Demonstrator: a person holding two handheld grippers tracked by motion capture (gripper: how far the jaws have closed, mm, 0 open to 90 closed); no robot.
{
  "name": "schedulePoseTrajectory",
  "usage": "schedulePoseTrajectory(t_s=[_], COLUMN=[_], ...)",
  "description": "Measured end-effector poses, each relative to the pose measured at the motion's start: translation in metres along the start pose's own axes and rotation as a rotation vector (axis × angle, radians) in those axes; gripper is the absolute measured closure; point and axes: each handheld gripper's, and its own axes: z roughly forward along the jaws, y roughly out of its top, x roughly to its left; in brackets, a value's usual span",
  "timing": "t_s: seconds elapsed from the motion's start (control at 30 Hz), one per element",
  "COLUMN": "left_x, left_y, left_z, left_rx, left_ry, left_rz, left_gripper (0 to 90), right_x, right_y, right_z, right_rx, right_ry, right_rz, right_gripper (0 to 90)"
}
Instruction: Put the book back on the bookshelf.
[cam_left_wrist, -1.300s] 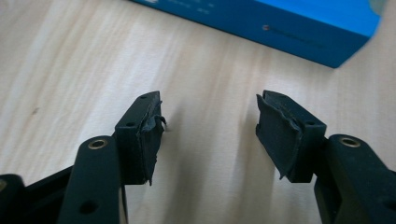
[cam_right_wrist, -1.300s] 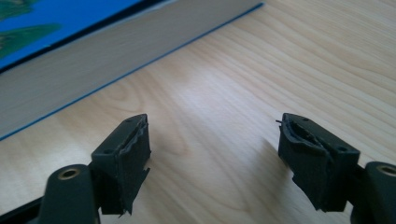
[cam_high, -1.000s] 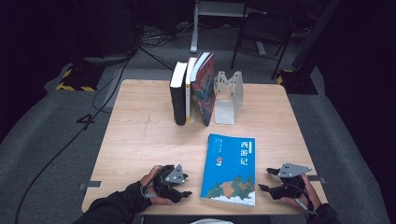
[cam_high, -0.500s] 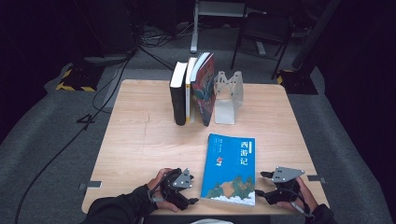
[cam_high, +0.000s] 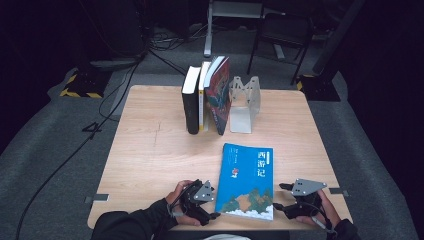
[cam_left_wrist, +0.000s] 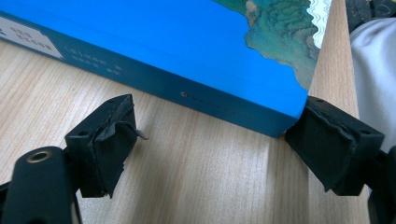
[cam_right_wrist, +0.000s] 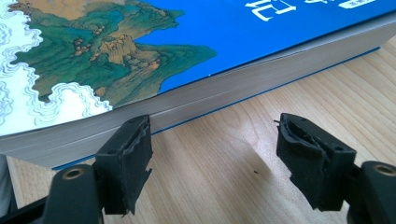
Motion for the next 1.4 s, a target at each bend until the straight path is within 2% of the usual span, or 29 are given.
schedulePoseTrajectory(t_s=[0.17,0.2,0.27,0.33,0.43,0.77,0.83,1.07,1.17,1.2,1.27,1.33,1.4], left_x=[0.005,0.01,0.013,0.015,0.027,0.053,0.058,0.054,0.047,0.047,0.039,0.032,0.023], left_y=[-0.003,-0.005,-0.007,-0.007,-0.011,-0.021,-0.022,-0.02,-0.015,-0.015,-0.009,-0.004,0.005], left_z=[-0.003,-0.005,-0.008,-0.009,-0.015,-0.025,-0.027,-0.028,-0.028,-0.028,-0.029,-0.028,-0.027], left_rx=[0.0,0.003,0.01,0.014,0.037,0.036,0.041,0.053,0.047,0.047,0.042,0.028,-0.003], left_ry=[0.009,0.015,0.028,0.033,0.058,0.111,0.122,0.127,0.117,0.117,0.12,0.109,0.096], left_rz=[-0.018,-0.015,-0.035,-0.036,-0.065,-0.124,-0.136,-0.134,-0.099,-0.099,-0.061,-0.046,-0.011], left_gripper=[15.7,15.6,15.4,15.3,14.8,13.8,13.8,17.2,18.2,18.5,19.0,20.1,20.7], right_x=[0.001,0.003,0.004,0.005,0.011,0.023,0.025,0.026,0.027,0.027,0.028,0.027,0.026], right_y=[0.001,0.005,0.007,0.009,0.016,0.035,0.039,0.05,0.053,0.053,0.055,0.057,0.059], right_z=[0.0,0.001,0.002,0.002,0.007,0.018,0.018,0.014,0.013,0.013,0.012,0.01,0.009], right_rx=[-0.012,-0.024,-0.026,-0.028,-0.023,-0.03,-0.046,-0.102,-0.11,-0.11,-0.115,-0.13,-0.137], right_ry=[-0.004,-0.007,-0.014,-0.019,-0.046,-0.096,-0.107,-0.148,-0.16,-0.16,-0.163,-0.166,-0.168], right_rz=[0.006,0.007,0.004,0.003,0.002,0.005,0.006,0.026,0.017,0.017,0.017,0.02,0.021], right_gripper=[26.4,26.5,26.0,25.7,24.3,21.2,21.0,17.5,17.7,17.7,17.7,17.8,17.9])
